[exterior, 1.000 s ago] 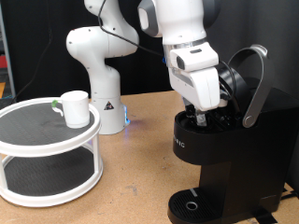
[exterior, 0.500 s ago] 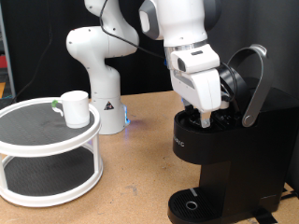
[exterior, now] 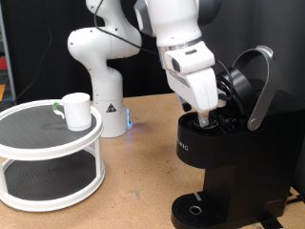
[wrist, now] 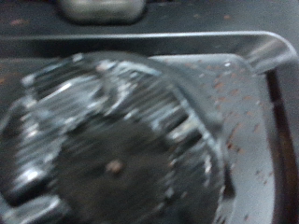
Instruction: Make a cup of coffee with the keurig machine
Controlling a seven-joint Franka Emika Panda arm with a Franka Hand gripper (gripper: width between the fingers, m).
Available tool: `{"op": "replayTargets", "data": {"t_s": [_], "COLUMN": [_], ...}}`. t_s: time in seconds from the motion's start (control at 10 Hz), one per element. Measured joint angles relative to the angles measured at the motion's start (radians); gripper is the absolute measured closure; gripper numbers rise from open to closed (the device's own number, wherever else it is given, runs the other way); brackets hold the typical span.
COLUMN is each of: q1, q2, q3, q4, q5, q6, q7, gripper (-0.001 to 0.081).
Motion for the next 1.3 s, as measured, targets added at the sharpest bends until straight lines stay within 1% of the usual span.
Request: {"op": "replayTargets", "data": {"t_s": [0.2, 0.4, 0.6, 0.7, 0.8, 1.0, 1.3], "q1": [-0.003, -0.005, -0.005, -0.005, -0.005, -0.006, -0.008], "q2": [-0.034, -0.06, -0.067, -0.068, -0.074, -0.1, -0.137], "q3": [-0.021, -0.035, -0.038, -0.041, -0.051, -0.086, -0.121], "q4": [-0.014, -0.017, -0.019, -0.019, -0.016, 0.015, 0.091], "q5": [0.026, 0.036, 0.036, 0.039, 0.058, 0.111, 0.137], "q6": [-0.018, -0.028, -0.029, -0.029, -0.047, -0.119, -0.227], "q7": [-0.039, -0.037, -0.037, -0.048, -0.069, -0.091, -0.089], "gripper": [-0.0001, -0.0001, -0.0001, -0.0001, -0.0001, -0.0001, -0.0002]}}
